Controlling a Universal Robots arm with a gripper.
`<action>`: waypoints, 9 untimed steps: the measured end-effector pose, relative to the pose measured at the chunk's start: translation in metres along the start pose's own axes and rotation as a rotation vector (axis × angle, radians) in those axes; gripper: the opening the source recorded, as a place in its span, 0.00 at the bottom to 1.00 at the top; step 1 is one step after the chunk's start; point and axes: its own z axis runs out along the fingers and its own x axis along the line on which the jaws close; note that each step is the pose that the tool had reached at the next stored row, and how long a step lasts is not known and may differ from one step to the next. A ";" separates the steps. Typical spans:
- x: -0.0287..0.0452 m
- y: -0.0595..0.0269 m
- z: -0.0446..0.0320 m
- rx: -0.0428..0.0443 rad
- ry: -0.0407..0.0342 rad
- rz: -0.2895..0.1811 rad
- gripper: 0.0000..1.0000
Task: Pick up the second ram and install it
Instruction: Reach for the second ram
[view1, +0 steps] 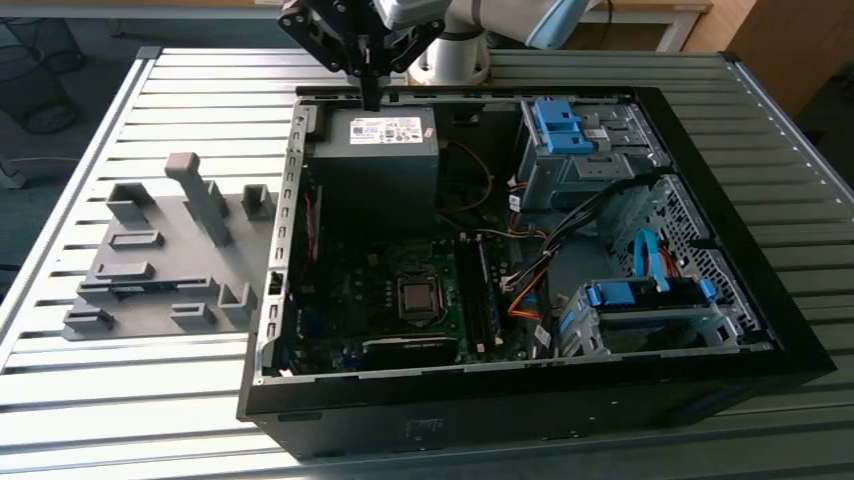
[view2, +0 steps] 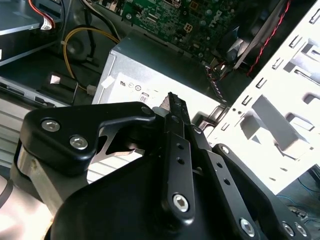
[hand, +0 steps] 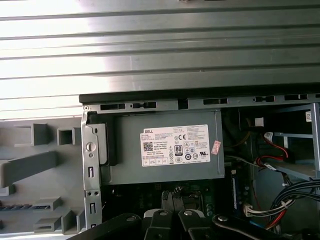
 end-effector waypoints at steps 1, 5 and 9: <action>0.0002 0.0000 0.0000 0.0000 0.0000 0.000 0.11; 0.0013 -0.0001 0.0000 0.0000 0.0000 0.000 0.11; 0.0026 -0.0002 0.0000 -0.0001 0.0000 0.000 0.11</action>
